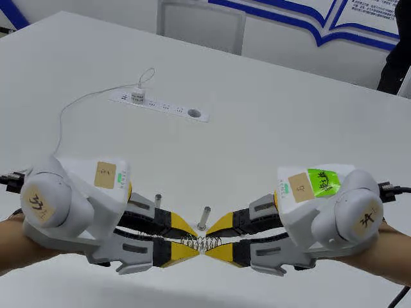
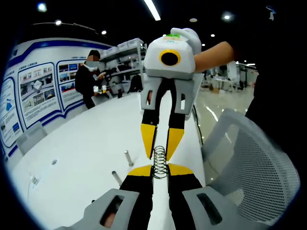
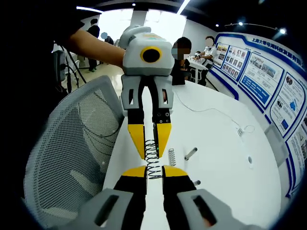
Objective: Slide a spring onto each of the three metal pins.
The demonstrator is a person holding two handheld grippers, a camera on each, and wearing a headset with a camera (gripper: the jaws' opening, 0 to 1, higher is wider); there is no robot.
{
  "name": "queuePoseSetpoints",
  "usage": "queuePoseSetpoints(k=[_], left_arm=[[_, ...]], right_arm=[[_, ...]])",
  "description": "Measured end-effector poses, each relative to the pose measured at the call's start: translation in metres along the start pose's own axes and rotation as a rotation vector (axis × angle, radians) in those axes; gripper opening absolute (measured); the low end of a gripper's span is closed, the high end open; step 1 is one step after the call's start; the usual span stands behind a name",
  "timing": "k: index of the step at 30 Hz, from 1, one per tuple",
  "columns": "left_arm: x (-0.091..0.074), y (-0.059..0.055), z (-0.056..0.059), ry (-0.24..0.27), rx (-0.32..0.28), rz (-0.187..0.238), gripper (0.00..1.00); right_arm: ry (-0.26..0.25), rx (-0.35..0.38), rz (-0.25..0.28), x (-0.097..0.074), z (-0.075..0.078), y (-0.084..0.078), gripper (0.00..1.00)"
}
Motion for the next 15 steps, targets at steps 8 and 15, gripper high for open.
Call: queuePoseSetpoints(k=[8,15], left_arm=[[-0.0025,0.0020,-0.0017,0.006,-0.006,0.014,0.10],[-0.0012,0.0020,-0.0012,-0.003,0.013,0.001,0.10]], right_arm=[[-0.013,0.029,0.013,-0.0006,0.0021,-0.0041,0.12],[-0.003,0.058,0.015,-0.0001,0.0020,-0.0055,0.12]])
Point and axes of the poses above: the centre of the closed fingertips' face, and the gripper's own axes: x roughly forward along the fingers, z roughly to its right, y roughly out of its top, the point moved 7 cm from there along -x, roughly backward along the fingers, and after that the axes turned 7 degrees about z, right-handed, at the moved point
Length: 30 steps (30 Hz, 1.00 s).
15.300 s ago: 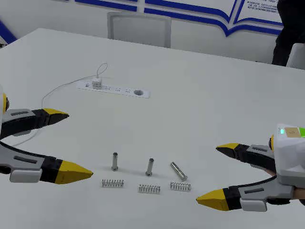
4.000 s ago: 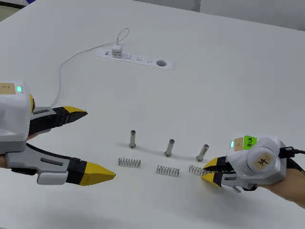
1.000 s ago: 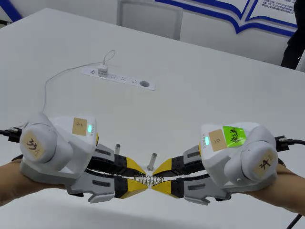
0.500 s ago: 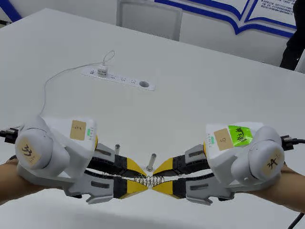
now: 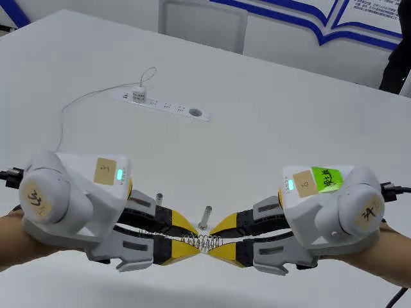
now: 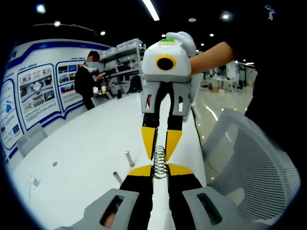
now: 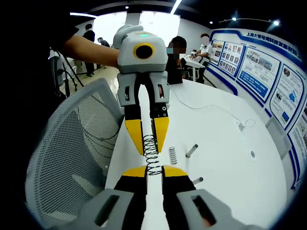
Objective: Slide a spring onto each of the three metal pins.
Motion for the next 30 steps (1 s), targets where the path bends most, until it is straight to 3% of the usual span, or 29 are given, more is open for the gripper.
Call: queuePoseSetpoints(k=[7,12,19,22,30], left_arm=[[-0.002,0.000,-0.001,0.007,-0.008,0.009,0.10],[-0.003,-0.001,0.001,0.004,-0.002,0.000,0.10],[-0.002,-0.003,0.000,0.014,0.012,-0.031,0.10],[-0.002,-0.001,0.000,0.015,0.015,-0.027,0.10],[-0.003,0.003,-0.003,0.028,0.002,-0.015,0.10]], right_arm=[[0.006,0.046,0.035,-0.006,0.001,0.008,0.11],[0.038,0.080,0.125,-0.010,-0.001,0.020,0.11],[0.031,0.075,0.152,-0.007,-0.002,0.029,0.11],[0.031,0.093,0.206,-0.007,-0.001,0.037,0.11],[0.016,0.109,0.248,-0.004,0.000,0.044,0.11]])
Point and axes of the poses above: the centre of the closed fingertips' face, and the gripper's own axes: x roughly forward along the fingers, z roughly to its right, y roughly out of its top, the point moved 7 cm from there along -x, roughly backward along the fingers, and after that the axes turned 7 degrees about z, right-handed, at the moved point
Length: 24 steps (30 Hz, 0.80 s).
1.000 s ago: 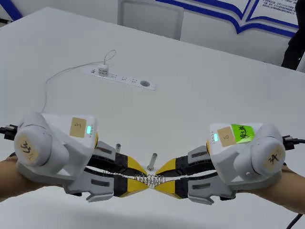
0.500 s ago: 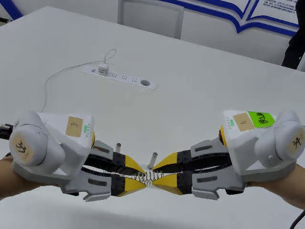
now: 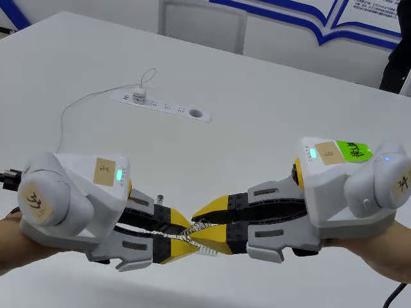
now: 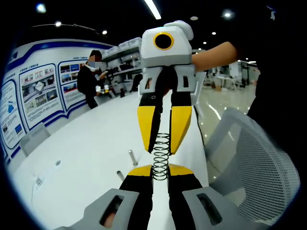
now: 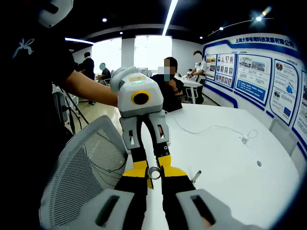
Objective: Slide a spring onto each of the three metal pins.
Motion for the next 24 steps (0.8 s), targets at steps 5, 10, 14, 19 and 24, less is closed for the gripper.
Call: queuePoseSetpoints(k=[5,10,14,19,24], left_arm=[[0.0015,0.0020,0.0003,0.002,-0.013,0.009,0.10],[0.0043,0.0018,0.0014,-0.001,-0.014,0.009,0.10],[0.0056,0.0015,-0.0020,0.004,-0.065,0.015,0.11],[0.0047,0.0016,-0.0030,0.013,-0.075,0.021,0.11],[0.0013,0.0024,-0.0063,0.036,-0.093,0.037,0.12]], right_arm=[[-0.014,0.029,0.041,0.0019,0.0001,0.0027,0.11],[-0.022,0.035,0.036,0.0013,0.0003,0.0023,0.10],[-0.045,0.037,0.031,0.0001,0.0024,0.0022,0.10],[-0.062,0.050,0.043,0.0011,0.0041,0.0030,0.10],[-0.081,0.062,0.058,0.0012,0.0067,0.0050,0.10]])
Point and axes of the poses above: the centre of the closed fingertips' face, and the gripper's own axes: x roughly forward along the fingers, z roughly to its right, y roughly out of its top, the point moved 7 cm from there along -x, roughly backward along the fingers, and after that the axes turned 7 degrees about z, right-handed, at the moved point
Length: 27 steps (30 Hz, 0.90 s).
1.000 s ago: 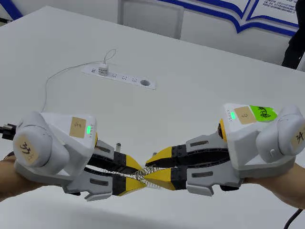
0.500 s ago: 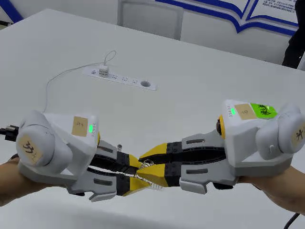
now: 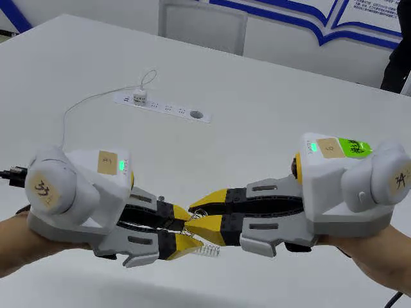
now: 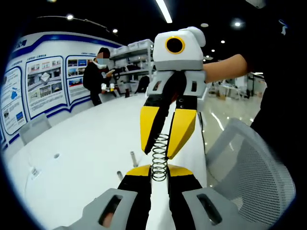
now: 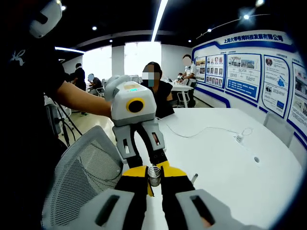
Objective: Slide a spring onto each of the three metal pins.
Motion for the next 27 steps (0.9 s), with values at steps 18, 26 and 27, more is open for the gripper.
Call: queuePoseSetpoints(k=[18,26,27], left_arm=[[-0.027,0.000,-0.023,0.127,0.010,0.002,0.25],[-0.052,0.004,-0.044,0.220,-0.020,0.043,0.36],[-0.055,0.004,-0.048,0.235,-0.019,0.038,0.38]], right_arm=[[-0.114,-0.009,-0.019,-0.034,0.038,0.007,0.10],[-0.232,0.008,-0.056,-0.062,0.069,-0.005,0.10],[-0.253,0.028,-0.054,-0.065,0.074,-0.007,0.10]])
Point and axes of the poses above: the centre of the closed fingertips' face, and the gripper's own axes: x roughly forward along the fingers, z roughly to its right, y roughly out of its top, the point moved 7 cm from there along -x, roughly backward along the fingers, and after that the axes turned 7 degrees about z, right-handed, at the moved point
